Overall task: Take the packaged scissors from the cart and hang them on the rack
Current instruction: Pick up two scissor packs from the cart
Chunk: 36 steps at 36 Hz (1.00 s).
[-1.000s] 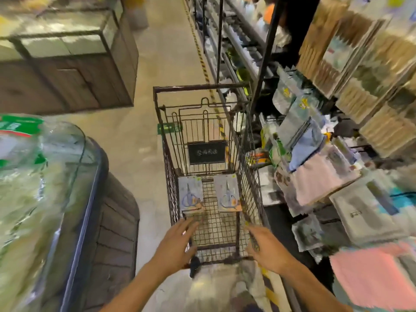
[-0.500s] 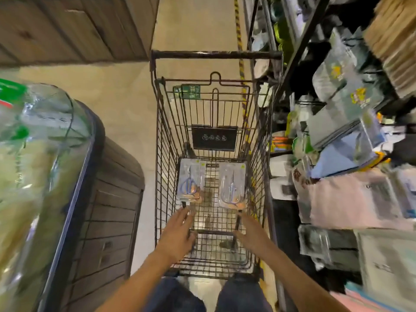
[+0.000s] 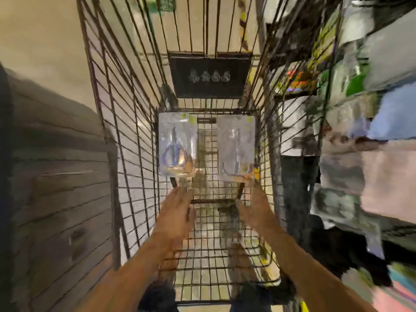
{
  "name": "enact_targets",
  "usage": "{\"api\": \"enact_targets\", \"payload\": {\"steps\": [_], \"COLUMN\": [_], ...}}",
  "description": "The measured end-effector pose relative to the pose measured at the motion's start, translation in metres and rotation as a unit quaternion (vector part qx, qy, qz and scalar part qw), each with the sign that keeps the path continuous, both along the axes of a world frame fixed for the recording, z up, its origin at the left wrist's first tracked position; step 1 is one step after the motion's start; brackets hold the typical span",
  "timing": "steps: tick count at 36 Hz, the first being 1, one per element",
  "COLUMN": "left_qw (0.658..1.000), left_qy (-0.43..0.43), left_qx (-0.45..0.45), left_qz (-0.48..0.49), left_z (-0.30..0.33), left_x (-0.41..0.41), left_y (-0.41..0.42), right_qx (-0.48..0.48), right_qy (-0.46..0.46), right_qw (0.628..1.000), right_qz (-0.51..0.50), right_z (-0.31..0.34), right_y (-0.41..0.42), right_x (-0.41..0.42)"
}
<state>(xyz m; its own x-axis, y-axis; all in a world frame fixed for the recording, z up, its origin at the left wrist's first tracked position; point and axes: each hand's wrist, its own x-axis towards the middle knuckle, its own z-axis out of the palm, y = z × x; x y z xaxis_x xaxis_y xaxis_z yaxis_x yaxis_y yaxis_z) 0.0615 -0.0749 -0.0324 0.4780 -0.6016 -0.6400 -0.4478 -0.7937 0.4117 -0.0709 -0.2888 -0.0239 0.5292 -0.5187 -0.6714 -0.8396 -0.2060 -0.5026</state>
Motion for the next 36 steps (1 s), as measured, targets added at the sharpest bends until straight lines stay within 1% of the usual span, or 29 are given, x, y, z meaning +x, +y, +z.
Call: {"api": "enact_targets", "payload": {"steps": [3, 6, 9, 12, 15, 17, 19, 21, 23, 28, 30, 33, 36], "left_qw": [1.0, 1.0, 0.999, 0.998, 0.997, 0.996, 0.997, 0.998, 0.999, 1.0, 1.0, 0.999, 0.997], "left_qy": [0.003, 0.006, -0.005, -0.018, -0.016, -0.015, -0.011, -0.004, -0.001, 0.013, 0.022, 0.036, 0.05], "left_qx": [-0.009, -0.02, -0.031, -0.058, -0.072, -0.082, -0.077, -0.062, -0.047, -0.022, -0.018, -0.021, -0.044], "left_qz": [0.022, 0.002, 0.009, 0.029, 0.027, 0.017, 0.002, -0.006, -0.017, -0.012, -0.005, 0.012, 0.036], "left_z": [-0.018, -0.034, -0.045, -0.055, -0.058, -0.057, -0.055, -0.055, -0.054, -0.051, -0.051, -0.05, -0.051], "left_x": [0.005, 0.011, 0.015, 0.016, 0.018, 0.019, 0.02, 0.021, 0.022, 0.026, 0.026, 0.026, 0.024], "left_y": [-0.009, -0.017, -0.023, -0.024, -0.022, -0.021, -0.02, -0.018, -0.018, -0.023, -0.024, -0.026, -0.028], "right_qx": [-0.017, -0.049, -0.047, -0.067, -0.113, -0.099, -0.077, -0.074, -0.091, -0.122, -0.1, -0.009, 0.068], "right_qy": [-0.026, -0.074, -0.093, -0.102, -0.069, -0.046, -0.029, -0.037, -0.04, 0.012, -0.015, -0.091, -0.092], "right_qw": [0.999, 0.996, 0.993, 0.989, 0.99, 0.993, 0.995, 0.993, 0.988, 0.984, 0.985, 0.981, 0.973], "right_qz": [-0.025, -0.01, -0.048, -0.081, -0.044, -0.041, -0.057, -0.09, -0.117, -0.131, -0.138, -0.171, -0.2], "right_z": [-0.031, -0.059, -0.081, -0.097, -0.11, -0.117, -0.121, -0.124, -0.125, -0.116, -0.114, -0.111, -0.108], "right_y": [-0.008, -0.02, -0.034, -0.042, -0.046, -0.048, -0.048, -0.049, -0.05, -0.047, -0.043, -0.035, -0.027], "right_x": [0.012, 0.024, 0.04, 0.057, 0.063, 0.066, 0.07, 0.073, 0.075, 0.074, 0.07, 0.062, 0.053]}}
